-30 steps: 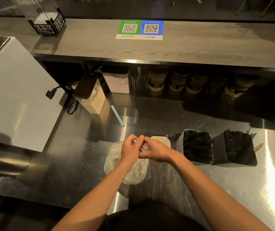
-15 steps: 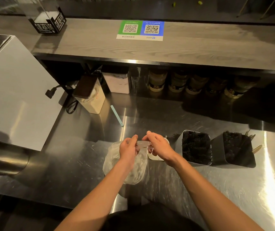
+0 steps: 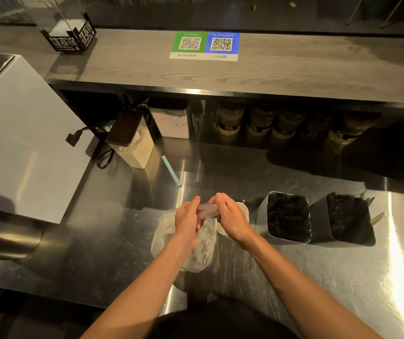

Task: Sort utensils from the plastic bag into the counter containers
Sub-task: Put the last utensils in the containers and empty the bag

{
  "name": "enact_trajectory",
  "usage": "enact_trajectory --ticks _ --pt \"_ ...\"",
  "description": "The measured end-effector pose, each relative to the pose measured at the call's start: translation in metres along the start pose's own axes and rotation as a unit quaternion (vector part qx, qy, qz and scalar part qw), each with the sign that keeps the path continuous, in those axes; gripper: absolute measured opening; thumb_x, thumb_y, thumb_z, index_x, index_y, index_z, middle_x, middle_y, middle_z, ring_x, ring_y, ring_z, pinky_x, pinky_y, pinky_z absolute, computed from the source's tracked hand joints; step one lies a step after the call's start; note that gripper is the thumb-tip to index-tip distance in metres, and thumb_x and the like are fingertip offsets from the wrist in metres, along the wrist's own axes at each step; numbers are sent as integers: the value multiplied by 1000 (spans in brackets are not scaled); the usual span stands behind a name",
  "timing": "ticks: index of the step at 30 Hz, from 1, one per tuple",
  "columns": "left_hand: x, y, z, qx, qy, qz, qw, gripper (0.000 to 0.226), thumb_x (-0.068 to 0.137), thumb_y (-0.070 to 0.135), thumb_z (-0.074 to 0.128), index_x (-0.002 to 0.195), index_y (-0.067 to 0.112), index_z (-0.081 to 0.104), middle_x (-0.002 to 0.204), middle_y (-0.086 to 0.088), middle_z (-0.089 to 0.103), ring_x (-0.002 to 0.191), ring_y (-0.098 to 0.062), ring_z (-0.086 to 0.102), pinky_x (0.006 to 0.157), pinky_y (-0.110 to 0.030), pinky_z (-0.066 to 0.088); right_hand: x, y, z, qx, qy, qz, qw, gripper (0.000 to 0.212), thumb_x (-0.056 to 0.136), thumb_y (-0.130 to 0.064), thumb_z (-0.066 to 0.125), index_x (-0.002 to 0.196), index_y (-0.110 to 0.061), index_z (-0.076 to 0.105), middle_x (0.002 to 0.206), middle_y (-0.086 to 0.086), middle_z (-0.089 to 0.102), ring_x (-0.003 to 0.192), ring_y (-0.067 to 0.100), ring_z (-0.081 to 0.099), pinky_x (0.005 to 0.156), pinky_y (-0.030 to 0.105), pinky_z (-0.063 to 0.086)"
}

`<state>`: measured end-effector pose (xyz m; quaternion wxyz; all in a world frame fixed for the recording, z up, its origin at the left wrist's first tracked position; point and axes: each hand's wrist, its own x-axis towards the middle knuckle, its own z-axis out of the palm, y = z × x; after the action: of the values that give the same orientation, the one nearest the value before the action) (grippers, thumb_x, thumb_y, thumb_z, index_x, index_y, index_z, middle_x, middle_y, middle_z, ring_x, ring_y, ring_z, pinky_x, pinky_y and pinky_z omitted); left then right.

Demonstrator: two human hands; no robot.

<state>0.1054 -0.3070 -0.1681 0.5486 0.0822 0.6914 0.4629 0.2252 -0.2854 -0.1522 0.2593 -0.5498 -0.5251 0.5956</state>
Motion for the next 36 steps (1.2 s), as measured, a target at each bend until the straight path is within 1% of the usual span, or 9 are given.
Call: enact_trajectory --ticks 2,6,12,15,19,21,23,28,36 --pt "0 1 -1 5 6 9 1000 21 99 31 62 90 12 61 61 1 56 44 -6 42 46 -21 37 -1 -1 -1 -7 -15 -2 1000 40 108 -38 33 97 -15 64 81 -9 59 68 -3 52 64 15 42" --pt "1 6 -4 -38 1 -8 999 20 102 28 56 92 11 59 64 -3 51 44 -8 36 49 -23 33 -2 -3 -8 56 -40 0 998 38 108 -31 42 103 -5 70 66 -6 52 54 1 41 50 12 34" --pt "16 10 -8 -185 23 -89 978 21 104 27 51 95 9 57 70 -4 49 43 -6 37 38 -16 28 -5 0 -17 82 -30 10 996 24 103 -17 53 124 -14 65 81 7 70 51 1 42 49 11 35" --pt "14 7 1 -181 26 -100 978 33 104 38 51 99 8 62 71 -5 57 46 -9 46 49 -19 43 -6 -2 -10 100 -25 -5 995 18 100 -15 59 113 -11 70 85 7 75 61 -2 62 63 10 47" --pt "11 1 13 -207 21 -87 974 49 101 45 52 123 3 63 100 -14 71 68 -17 69 57 -23 56 -3 4 6 91 -4 -8 996 8 93 -14 70 96 -9 76 87 4 77 88 19 73 86 27 57" --pt "8 0 15 -207 23 -76 975 50 100 46 53 124 4 64 109 -14 72 80 -19 72 58 -22 57 -3 6 13 85 21 3 996 5 90 -16 73 92 -14 77 87 -2 76 89 15 70 87 28 57" --pt "7 0 16 -192 36 -69 978 47 100 45 54 121 4 65 106 -14 71 79 -20 71 57 -23 55 -2 7 17 90 42 2 995 3 88 -16 76 89 -15 78 85 -4 75 88 15 70 87 31 57" --pt "6 -5 19 -131 68 -75 986 36 100 45 56 112 14 69 105 -11 72 94 -25 71 81 -33 60 -1 9 18 51 59 -13 997 4 85 -15 79 87 -17 76 82 -4 74 83 14 69 83 34 60" --pt "4 -2 20 -147 85 -55 984 28 100 34 61 111 9 67 93 -10 69 77 -20 68 57 -25 52 3 13 17 -14 82 -21 996 24 76 -26 85 83 -14 65 78 -3 68 71 8 60 68 31 53"
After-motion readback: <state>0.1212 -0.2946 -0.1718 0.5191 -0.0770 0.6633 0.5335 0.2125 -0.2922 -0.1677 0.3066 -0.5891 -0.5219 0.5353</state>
